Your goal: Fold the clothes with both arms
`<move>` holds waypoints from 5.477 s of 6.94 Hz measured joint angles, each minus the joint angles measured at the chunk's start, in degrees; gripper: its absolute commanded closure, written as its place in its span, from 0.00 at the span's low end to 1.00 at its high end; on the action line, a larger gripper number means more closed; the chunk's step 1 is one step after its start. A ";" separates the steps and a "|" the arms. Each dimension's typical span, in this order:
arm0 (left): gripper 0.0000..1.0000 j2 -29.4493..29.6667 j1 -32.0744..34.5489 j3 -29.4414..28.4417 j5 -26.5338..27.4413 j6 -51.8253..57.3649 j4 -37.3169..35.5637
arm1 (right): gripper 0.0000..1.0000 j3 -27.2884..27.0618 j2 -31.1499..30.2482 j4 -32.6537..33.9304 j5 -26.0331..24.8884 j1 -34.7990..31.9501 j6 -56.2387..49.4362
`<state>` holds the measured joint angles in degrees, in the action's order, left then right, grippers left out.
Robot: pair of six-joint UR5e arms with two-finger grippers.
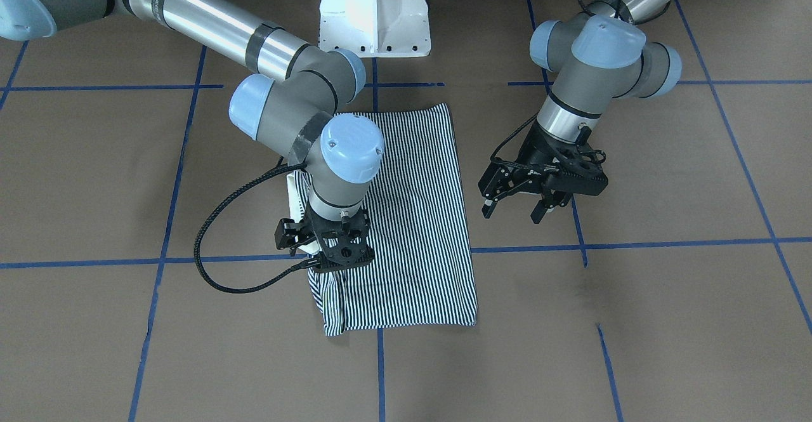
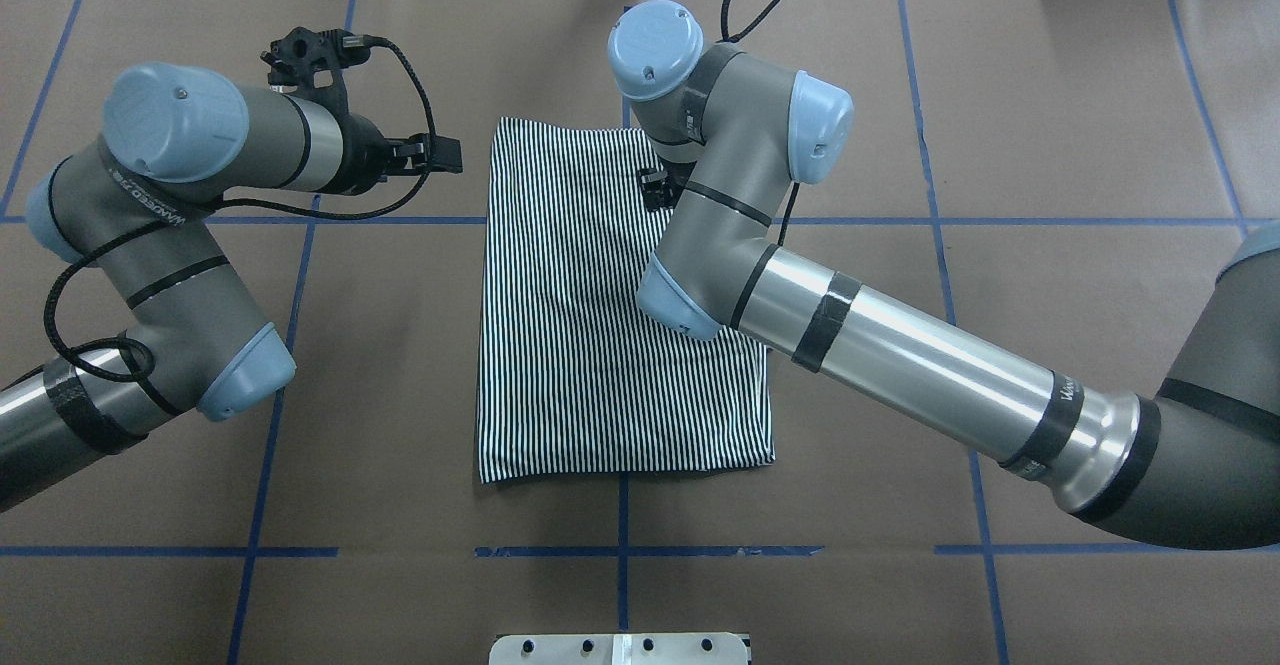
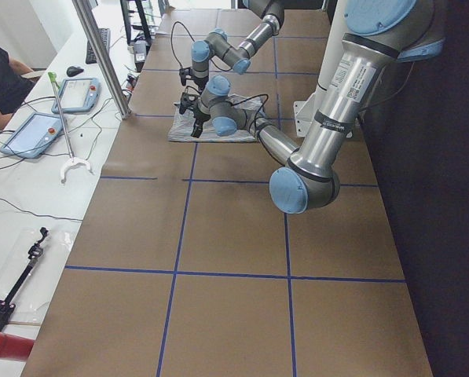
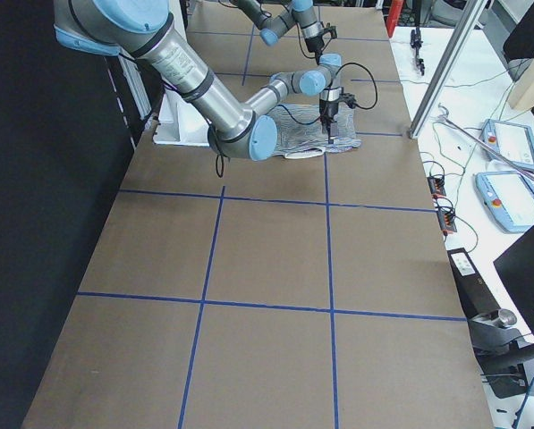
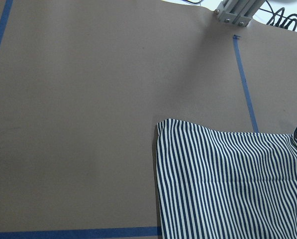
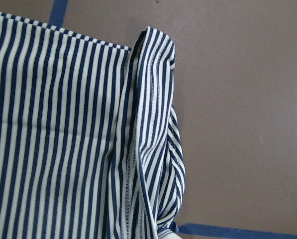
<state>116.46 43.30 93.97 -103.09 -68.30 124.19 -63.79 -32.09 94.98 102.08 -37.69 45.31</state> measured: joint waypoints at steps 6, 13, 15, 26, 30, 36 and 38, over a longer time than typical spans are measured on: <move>0.00 0.04 0.03 -0.01 0.00 -0.07 0.00 | 0.00 1.90 -0.87 -0.10 -0.03 1.11 -1.04; 0.00 0.73 0.01 0.39 0.00 -0.76 -0.19 | 0.00 1.38 -5.91 -2.18 1.61 -9.59 -14.46; 0.00 0.54 -0.22 0.57 -3.81 -5.16 -1.60 | 0.00 -3.08 -7.20 -4.49 7.57 -9.63 -10.67; 0.00 2.11 -25.84 12.10 7.92 -46.38 -35.23 | 0.00 -25.94 -20.28 -5.20 15.43 -6.11 6.47; 0.06 3.90 -25.55 8.73 7.98 -46.40 -34.99 | 0.00 -25.94 -20.20 -5.14 15.43 -6.08 6.52; 0.09 4.15 -25.74 8.28 7.75 -46.31 -35.25 | 0.00 -25.94 -20.20 -4.79 15.35 -6.08 6.49; 0.12 3.78 -26.01 8.43 7.75 -46.36 -35.34 | 0.00 -25.94 -20.20 -4.73 15.34 -6.05 6.52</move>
<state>120.25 17.29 102.39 -95.34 -114.66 88.85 -89.74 -52.30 90.25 117.42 -43.74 51.82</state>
